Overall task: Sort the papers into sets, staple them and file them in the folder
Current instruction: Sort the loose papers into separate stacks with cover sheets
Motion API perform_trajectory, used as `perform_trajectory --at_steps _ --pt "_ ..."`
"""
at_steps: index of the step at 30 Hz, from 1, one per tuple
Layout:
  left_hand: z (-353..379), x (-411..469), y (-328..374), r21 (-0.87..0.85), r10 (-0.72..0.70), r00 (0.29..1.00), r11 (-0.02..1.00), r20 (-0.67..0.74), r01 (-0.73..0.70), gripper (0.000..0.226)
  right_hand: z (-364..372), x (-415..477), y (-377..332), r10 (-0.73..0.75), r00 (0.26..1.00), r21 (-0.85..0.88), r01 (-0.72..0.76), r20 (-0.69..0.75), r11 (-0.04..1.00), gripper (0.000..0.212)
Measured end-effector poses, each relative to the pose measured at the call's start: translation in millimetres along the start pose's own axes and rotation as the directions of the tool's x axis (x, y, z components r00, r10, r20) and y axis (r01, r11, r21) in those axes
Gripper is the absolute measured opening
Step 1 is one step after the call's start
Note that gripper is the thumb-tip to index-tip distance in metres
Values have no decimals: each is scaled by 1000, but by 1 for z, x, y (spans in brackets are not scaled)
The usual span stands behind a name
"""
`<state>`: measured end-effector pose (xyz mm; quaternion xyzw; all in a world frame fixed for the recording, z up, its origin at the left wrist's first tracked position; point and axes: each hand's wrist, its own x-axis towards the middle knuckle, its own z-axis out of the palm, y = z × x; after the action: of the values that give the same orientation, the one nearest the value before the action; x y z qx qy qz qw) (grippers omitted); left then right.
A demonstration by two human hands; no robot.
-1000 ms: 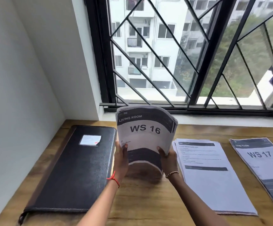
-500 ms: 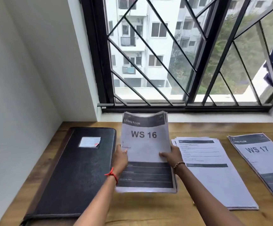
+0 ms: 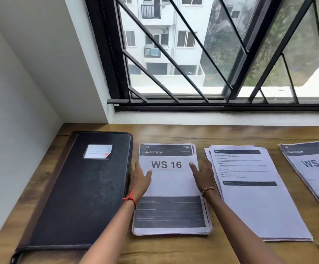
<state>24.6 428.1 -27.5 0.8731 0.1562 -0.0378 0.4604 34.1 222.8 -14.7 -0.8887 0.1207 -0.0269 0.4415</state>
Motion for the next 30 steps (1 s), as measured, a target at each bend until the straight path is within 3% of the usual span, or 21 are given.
perform_trajectory --at_steps 5,10,16,20,24,27,29,30 --pt "6 24 -4 -33 94 995 995 34 -93 62 14 19 9 2 1000 55 -3 19 998 56" --pt "10 36 -2 -168 29 998 985 -54 -38 64 17 38 10 49 999 112 -47 -17 993 57" --pt "13 50 2 -167 46 998 984 -48 -53 64 30 55 12 34 999 10 -34 15 999 65" --pt "10 50 0 -236 18 1000 972 -6 -19 71 35 58 15 13 1000 47 -12 -21 999 61" --pt "12 48 -6 -112 98 995 989 -17 -100 72 34 58 16 42 998 23 -43 41 999 66" --pt "11 44 -1 -14 155 988 988 -18 -155 80 29 66 10 43 996 19 -42 -74 999 59" --pt "10 39 2 169 257 966 953 -1 -253 92 29 76 0 -64 992 -122 51 -107 991 52" --pt "10 36 5 266 314 948 910 54 -317 98 30 82 -5 -151 987 -211 138 -51 968 49"
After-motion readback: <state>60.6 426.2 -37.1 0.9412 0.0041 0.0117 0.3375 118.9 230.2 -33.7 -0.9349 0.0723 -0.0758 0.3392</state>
